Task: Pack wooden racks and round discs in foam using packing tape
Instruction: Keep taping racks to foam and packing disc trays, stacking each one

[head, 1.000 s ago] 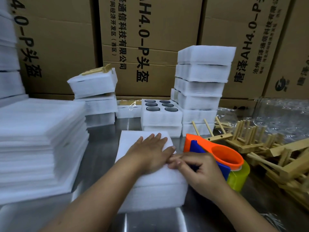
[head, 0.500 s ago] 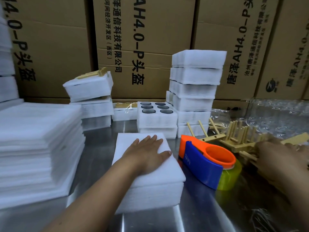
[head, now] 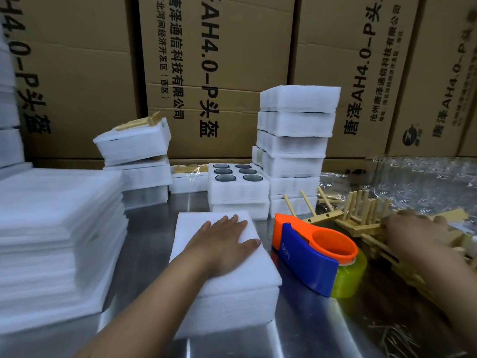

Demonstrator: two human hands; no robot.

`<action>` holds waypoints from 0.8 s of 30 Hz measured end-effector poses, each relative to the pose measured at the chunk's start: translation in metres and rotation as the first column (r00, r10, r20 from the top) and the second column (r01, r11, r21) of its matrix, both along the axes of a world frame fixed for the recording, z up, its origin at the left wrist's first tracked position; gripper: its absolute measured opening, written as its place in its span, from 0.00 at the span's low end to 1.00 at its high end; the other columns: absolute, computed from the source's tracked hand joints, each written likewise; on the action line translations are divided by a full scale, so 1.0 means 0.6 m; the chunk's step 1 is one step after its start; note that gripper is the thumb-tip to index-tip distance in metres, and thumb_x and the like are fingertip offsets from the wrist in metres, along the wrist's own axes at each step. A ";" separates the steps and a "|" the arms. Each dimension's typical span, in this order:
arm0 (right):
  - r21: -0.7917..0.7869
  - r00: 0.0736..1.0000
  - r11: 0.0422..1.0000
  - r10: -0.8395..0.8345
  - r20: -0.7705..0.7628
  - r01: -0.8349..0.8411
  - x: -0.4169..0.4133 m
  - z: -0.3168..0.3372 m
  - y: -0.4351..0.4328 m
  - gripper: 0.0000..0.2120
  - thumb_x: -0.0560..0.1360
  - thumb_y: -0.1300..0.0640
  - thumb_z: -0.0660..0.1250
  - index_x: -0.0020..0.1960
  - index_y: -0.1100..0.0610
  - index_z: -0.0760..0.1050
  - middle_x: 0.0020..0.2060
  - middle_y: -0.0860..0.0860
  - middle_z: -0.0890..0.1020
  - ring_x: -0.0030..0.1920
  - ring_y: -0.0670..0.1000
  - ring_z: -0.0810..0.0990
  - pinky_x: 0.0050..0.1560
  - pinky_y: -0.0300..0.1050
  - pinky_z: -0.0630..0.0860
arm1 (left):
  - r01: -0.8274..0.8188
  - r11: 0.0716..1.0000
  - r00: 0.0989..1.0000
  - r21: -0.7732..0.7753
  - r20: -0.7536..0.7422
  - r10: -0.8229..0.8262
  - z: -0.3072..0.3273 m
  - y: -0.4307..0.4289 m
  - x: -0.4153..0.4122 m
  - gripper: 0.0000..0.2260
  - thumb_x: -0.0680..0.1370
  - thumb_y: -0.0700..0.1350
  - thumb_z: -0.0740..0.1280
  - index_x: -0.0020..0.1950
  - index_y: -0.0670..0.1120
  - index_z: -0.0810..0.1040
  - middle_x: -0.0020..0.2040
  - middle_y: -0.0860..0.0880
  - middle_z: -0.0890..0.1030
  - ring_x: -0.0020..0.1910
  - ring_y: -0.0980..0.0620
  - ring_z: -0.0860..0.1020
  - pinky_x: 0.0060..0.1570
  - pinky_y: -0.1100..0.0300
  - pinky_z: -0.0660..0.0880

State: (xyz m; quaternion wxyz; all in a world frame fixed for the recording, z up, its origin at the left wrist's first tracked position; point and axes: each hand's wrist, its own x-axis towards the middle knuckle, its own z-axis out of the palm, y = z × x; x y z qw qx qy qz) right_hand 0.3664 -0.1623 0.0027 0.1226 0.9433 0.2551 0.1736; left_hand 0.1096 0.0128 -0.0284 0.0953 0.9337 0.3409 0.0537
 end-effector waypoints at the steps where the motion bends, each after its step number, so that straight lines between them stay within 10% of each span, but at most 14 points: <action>1: 0.005 1.000 1.000 0.010 0.015 -0.010 -0.001 -0.004 0.003 0.18 0.79 0.58 0.53 0.66 0.48 0.70 0.66 0.51 0.72 0.67 0.54 0.70 0.64 0.51 0.64 | 0.000 1.000 1.000 0.002 0.002 0.000 0.000 0.000 0.000 0.29 0.79 0.64 0.47 0.77 0.55 0.48 0.78 0.56 0.45 0.76 0.57 0.44 0.73 0.55 0.41; 19: 0.298 0.940 0.919 0.167 0.298 -0.258 -0.018 0.011 0.029 0.16 0.77 0.62 0.59 0.63 0.55 0.73 0.56 0.56 0.74 0.51 0.59 0.76 0.50 0.50 0.73 | 0.009 1.000 1.000 0.003 0.001 -0.009 -0.006 0.007 0.001 0.29 0.79 0.64 0.47 0.77 0.56 0.46 0.78 0.57 0.44 0.76 0.59 0.42 0.73 0.57 0.40; 24: 0.571 0.748 0.485 0.474 0.465 -0.662 -0.076 0.032 0.045 0.14 0.72 0.67 0.68 0.56 0.62 0.78 0.57 0.61 0.75 0.49 0.63 0.75 0.48 0.58 0.74 | 0.012 1.000 1.000 -0.007 -0.007 -0.012 -0.005 0.006 0.001 0.29 0.79 0.64 0.47 0.77 0.56 0.46 0.78 0.57 0.43 0.76 0.59 0.42 0.72 0.57 0.39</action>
